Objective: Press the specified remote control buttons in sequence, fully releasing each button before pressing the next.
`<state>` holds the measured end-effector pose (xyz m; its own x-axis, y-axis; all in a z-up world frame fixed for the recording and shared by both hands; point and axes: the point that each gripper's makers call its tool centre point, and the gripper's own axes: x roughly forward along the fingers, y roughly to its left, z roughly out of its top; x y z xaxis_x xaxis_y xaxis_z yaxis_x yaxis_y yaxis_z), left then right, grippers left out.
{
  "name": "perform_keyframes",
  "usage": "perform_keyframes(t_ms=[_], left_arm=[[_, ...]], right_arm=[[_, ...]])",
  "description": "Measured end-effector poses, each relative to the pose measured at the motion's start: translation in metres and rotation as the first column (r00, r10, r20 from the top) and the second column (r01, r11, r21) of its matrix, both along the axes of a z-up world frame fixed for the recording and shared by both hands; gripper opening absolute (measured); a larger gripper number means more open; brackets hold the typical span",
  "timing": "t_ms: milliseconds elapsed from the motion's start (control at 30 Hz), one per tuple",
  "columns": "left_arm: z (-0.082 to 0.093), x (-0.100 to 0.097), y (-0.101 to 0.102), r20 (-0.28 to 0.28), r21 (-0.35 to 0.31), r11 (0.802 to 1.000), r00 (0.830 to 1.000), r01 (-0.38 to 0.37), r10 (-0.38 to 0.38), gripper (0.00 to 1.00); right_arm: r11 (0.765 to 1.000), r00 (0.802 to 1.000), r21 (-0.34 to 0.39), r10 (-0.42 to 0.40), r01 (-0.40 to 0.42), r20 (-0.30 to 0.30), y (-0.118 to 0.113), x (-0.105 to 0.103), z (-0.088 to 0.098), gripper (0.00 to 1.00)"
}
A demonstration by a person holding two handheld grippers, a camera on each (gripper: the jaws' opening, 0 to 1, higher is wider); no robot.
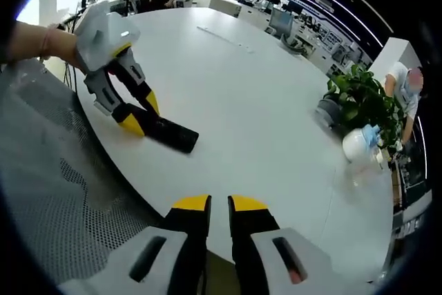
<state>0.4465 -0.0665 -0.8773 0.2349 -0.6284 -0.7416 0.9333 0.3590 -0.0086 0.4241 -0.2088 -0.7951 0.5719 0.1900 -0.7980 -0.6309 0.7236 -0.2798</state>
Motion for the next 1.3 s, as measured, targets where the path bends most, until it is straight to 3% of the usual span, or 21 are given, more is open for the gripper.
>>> perform_keyframes(t_ms=[200,267,533,733,933,1067,1300], left_arm=[[0.001,-0.008,-0.003,0.002,0.000,1.000,1.000,0.024,-0.024,0.25],[0.001,-0.014,-0.005,0.002,-0.008,0.997,0.997,0.074,-0.074,0.25],[0.000,-0.029,-0.011,0.001,-0.002,0.990,0.990,0.141,-0.141,0.25],[0.001,-0.029,-0.017,0.001,-0.011,0.986,0.986,0.167,-0.167,0.25],[0.001,-0.029,-0.016,0.003,-0.015,0.985,0.985,0.173,-0.173,0.25],[0.002,-0.028,-0.018,0.000,-0.009,0.983,0.983,0.185,-0.185,0.25],[0.002,-0.029,-0.021,0.002,-0.015,0.980,0.980,0.201,-0.201,0.25]], right_arm=[[1.000,1.000,-0.002,-0.003,0.003,-0.002,-0.001,0.000,0.000,0.09],[1.000,1.000,-0.003,-0.004,0.004,-0.004,-0.001,0.000,-0.001,0.09],[1.000,1.000,-0.014,0.000,0.000,-0.018,-0.001,-0.002,-0.004,0.08],[0.999,0.998,-0.034,0.022,-0.024,-0.055,0.000,-0.007,-0.010,0.04],[0.986,0.983,-0.071,0.144,-0.152,-0.114,0.015,-0.018,-0.021,0.00],[0.960,0.961,-0.128,0.226,-0.247,-0.162,0.017,-0.028,-0.029,0.00],[0.962,0.960,-0.133,0.213,-0.239,-0.179,0.015,-0.029,-0.032,0.00]])
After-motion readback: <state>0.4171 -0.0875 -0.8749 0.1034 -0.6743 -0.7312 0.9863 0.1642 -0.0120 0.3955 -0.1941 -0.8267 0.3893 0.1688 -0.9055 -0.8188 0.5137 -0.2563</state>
